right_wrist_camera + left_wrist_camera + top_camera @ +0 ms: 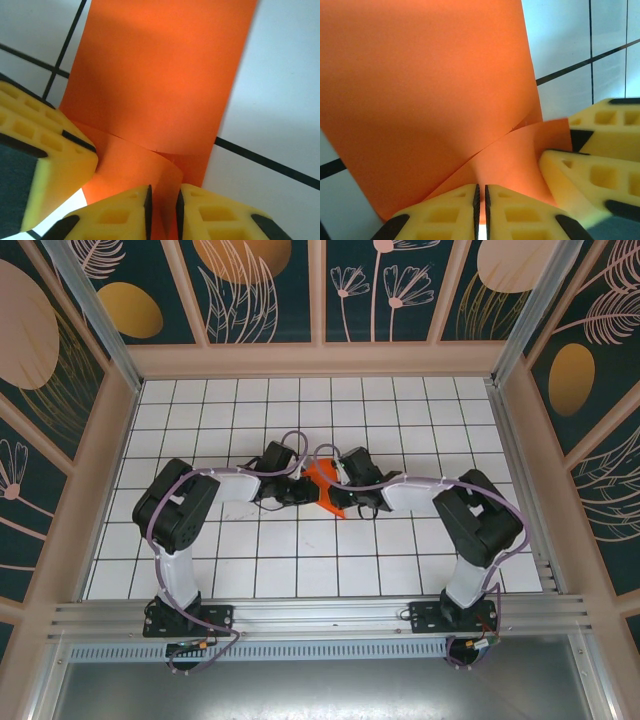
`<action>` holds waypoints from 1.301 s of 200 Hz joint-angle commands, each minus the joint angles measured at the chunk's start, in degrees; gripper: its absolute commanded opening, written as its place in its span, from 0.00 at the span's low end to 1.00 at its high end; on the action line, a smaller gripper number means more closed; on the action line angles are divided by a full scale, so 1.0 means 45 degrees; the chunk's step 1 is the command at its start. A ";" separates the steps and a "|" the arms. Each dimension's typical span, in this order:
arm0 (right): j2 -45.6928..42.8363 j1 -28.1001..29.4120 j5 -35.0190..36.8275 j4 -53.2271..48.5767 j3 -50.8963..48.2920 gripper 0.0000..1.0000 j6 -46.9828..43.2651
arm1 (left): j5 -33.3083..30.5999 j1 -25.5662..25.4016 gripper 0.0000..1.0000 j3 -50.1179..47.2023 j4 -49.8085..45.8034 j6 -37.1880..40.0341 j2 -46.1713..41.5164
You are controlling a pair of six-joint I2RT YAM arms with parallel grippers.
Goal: Fold a paper plane with a square sheet of paper (fold left side to right side)
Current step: Third fold the triangle at the center of the table.
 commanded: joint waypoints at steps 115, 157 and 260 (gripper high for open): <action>-0.1446 -0.0304 -0.5074 0.0130 -0.0964 0.13 0.2512 | -0.2023 -0.0170 0.15 -0.0199 -0.2141 0.0372 0.1075; -0.0546 -0.0511 -0.4815 -0.0082 -0.0735 0.13 0.2634 | -0.2042 -0.0178 0.15 -0.0220 -0.2097 0.0355 0.1021; -0.0362 -0.0888 -0.4919 0.0199 -0.1188 0.11 0.3055 | -0.2100 -0.0192 0.14 -0.0123 -0.2210 0.0436 0.1123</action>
